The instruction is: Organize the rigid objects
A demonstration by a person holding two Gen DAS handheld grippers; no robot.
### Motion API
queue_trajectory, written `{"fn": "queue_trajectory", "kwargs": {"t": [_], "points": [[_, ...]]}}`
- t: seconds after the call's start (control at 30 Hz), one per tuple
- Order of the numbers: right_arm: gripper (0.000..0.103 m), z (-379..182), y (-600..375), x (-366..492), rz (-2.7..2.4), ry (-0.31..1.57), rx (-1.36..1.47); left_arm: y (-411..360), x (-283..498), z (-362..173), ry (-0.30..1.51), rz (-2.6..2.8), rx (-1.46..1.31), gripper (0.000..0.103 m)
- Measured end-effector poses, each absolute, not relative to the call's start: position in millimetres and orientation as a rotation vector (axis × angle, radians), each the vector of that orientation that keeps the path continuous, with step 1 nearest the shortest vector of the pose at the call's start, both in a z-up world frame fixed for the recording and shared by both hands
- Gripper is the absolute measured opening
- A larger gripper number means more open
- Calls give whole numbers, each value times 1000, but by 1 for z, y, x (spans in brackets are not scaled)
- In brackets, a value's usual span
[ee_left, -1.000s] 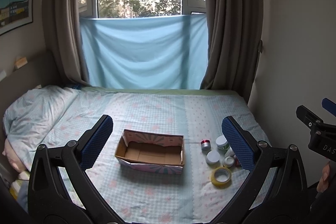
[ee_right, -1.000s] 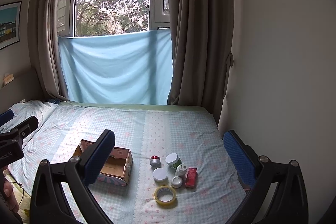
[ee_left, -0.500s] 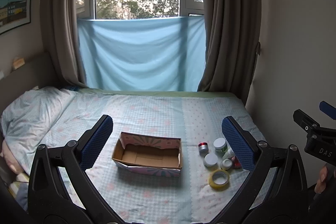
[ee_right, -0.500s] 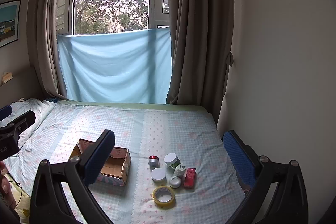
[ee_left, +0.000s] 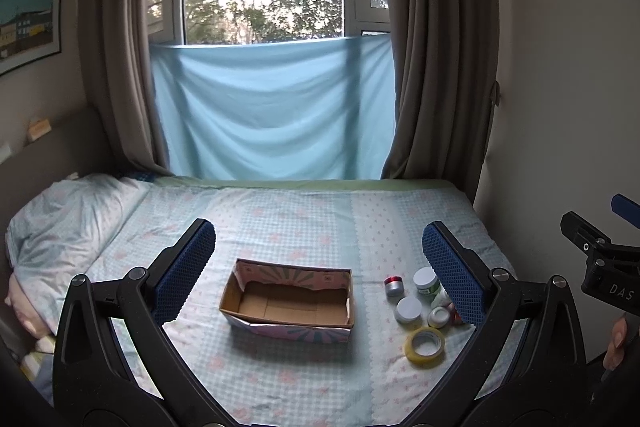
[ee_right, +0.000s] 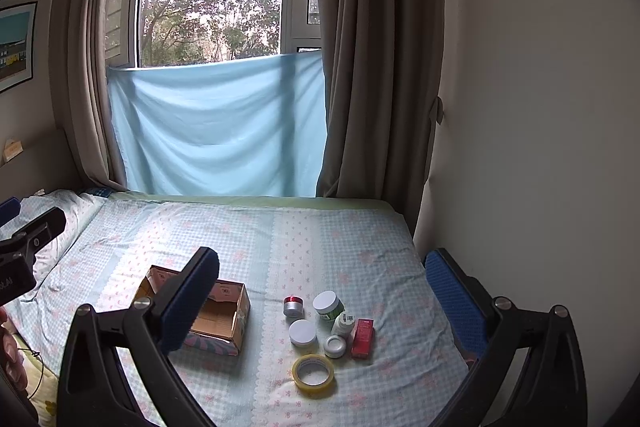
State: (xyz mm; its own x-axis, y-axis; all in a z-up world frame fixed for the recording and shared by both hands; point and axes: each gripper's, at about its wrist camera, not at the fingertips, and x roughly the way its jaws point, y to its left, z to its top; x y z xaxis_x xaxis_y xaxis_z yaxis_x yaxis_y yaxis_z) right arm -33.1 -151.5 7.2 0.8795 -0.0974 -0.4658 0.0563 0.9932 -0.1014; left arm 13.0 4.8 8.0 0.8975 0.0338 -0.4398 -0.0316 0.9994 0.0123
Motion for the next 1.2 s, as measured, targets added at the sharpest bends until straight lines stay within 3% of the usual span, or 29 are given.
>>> {"fn": "queue_trajectory", "kwargs": {"t": [1.2], "points": [[103,2,-153,-26,-98,505,-64,15,31,8,482,-9,-24,103]]}}
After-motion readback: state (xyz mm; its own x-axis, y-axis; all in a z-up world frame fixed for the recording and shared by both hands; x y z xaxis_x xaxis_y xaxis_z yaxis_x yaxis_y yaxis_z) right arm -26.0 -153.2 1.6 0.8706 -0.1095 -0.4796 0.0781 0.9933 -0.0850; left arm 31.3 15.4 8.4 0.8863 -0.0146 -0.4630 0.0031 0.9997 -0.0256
